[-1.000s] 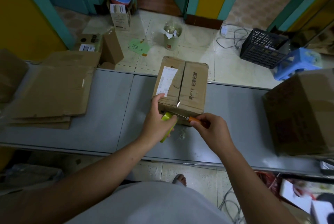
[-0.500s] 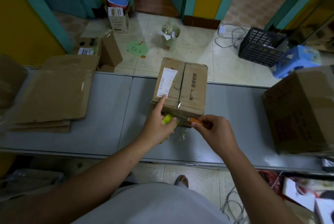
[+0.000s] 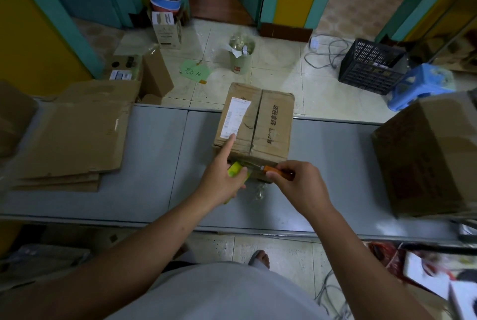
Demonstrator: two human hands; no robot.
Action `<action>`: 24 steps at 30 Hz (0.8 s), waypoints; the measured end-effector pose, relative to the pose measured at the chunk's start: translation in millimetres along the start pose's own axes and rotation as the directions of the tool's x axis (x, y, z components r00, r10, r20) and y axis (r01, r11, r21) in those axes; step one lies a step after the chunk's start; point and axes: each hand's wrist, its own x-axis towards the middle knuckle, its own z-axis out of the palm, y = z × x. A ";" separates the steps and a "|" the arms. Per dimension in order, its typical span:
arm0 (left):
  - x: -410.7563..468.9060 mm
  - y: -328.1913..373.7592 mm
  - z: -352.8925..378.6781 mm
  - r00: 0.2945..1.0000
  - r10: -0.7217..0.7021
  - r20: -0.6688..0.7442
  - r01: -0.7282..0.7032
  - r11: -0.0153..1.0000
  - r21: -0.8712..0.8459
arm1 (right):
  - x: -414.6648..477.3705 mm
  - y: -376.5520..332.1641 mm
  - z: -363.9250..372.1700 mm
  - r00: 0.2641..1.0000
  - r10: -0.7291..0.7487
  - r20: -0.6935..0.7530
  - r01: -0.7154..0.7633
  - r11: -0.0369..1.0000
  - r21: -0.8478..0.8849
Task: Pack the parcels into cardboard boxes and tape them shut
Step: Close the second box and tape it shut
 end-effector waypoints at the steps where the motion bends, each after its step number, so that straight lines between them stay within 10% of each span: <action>1: -0.1 0.2 0.1 1.000 -0.007 0.014 0.007 1.000 0.008 | -1.8 1.6 -3.5 1.000 0.001 0.002 -0.001 1.000 0.016; 24: 6.2 1.4 -0.2 0.992 -0.026 0.120 0.021 0.999 0.037 | -14.7 14.2 10.4 0.999 -0.009 -0.040 0.013 0.995 0.103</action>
